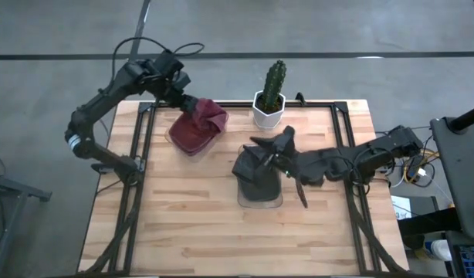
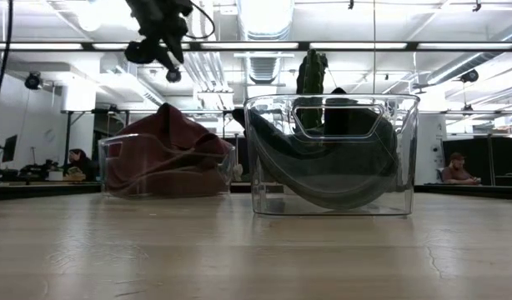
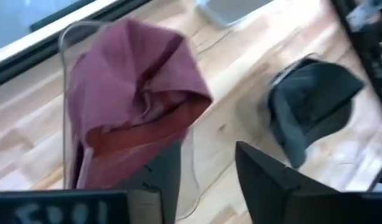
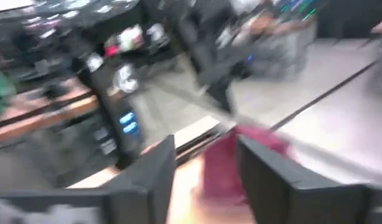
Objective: Pick & Place hat
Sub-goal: Return to Home Position
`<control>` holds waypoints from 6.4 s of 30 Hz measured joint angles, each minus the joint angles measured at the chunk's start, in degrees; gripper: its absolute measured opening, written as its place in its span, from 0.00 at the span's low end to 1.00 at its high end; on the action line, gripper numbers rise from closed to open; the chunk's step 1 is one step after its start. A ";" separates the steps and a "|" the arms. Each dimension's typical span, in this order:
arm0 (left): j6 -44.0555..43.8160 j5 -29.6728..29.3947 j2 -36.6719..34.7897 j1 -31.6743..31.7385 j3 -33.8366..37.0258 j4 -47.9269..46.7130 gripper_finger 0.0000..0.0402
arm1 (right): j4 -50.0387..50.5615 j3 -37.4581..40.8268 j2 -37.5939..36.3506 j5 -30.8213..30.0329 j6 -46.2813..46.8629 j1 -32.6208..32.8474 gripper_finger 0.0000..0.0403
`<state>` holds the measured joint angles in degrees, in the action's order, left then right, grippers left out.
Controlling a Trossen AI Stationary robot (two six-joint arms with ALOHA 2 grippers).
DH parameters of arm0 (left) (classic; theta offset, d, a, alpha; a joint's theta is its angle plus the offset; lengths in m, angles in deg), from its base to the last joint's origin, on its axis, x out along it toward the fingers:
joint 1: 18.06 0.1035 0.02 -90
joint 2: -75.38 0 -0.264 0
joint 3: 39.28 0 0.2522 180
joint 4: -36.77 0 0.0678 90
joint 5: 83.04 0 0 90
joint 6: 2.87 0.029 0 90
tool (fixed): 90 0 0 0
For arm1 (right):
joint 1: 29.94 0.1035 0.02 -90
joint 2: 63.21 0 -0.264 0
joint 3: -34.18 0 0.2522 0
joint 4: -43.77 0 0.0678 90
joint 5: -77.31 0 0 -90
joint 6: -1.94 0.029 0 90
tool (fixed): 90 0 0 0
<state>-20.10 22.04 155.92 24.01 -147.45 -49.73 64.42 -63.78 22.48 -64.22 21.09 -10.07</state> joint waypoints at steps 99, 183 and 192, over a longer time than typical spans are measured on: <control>-2.23 12.81 -76.11 -16.90 89.39 73.36 0.00 | -7.98 78.75 -85.14 36.37 -11.10 -3.00 0.02; -11.06 12.47 -75.89 -16.90 94.07 77.75 0.00 | -7.12 78.86 -85.13 36.46 -10.16 -3.03 0.02; -11.06 12.47 -75.88 -16.89 94.07 78.11 0.00 | -7.12 78.86 -85.13 36.46 -10.16 -3.03 0.02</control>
<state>-31.16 34.51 80.04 7.12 -53.38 28.38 57.30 15.08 -62.65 -27.76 10.93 -13.10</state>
